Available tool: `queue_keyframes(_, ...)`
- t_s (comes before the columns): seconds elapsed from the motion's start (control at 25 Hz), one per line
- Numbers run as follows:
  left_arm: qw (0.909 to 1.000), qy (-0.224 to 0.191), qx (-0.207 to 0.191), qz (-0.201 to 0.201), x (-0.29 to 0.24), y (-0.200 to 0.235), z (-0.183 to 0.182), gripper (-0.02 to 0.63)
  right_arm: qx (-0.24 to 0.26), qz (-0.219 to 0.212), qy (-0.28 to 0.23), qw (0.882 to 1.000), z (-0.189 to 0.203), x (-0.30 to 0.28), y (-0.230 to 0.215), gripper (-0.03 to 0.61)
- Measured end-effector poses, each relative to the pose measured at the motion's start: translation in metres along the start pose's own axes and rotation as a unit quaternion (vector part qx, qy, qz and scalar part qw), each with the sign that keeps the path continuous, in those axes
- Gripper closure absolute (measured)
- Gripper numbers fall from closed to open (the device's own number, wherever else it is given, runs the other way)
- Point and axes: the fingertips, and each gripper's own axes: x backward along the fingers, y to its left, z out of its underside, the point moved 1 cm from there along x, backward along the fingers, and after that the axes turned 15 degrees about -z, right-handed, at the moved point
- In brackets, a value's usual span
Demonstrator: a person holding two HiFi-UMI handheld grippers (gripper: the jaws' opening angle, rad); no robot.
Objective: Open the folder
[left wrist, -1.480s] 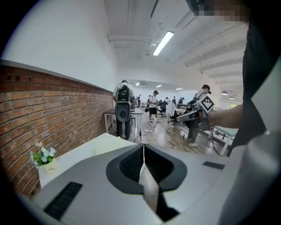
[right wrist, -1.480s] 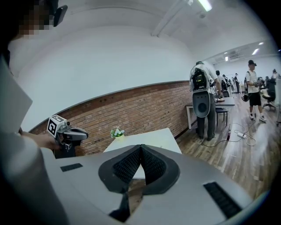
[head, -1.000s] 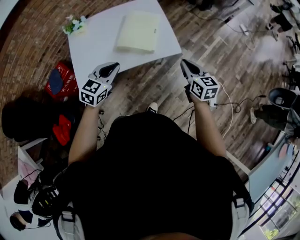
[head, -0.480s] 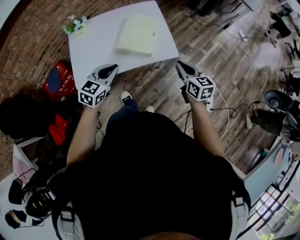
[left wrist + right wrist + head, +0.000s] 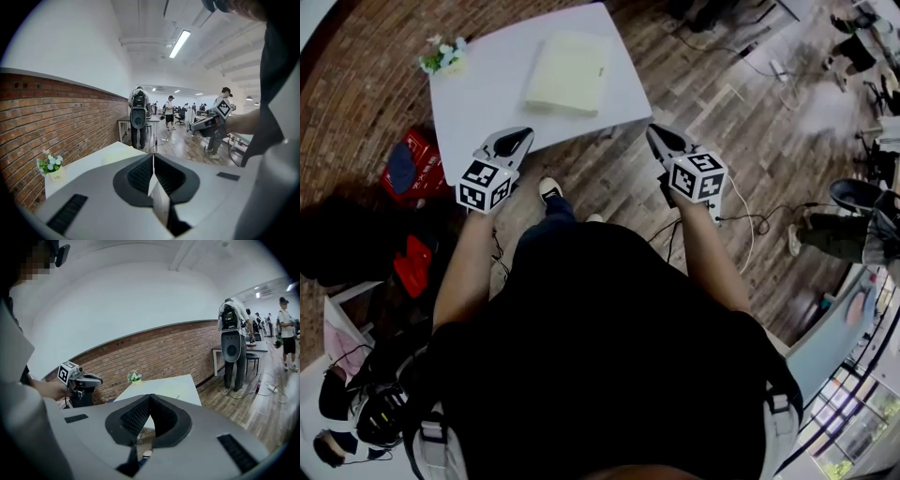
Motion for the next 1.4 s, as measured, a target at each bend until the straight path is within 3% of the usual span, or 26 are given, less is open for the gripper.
queue_keyframes(1.4, 0.9994, 0.013, -0.004, 0.032, -0.073, 0.064, -0.011, 0.598, -0.025, 0.017, 0.013, 0.999, -0.028, -0.068, -0.045, 0.555)
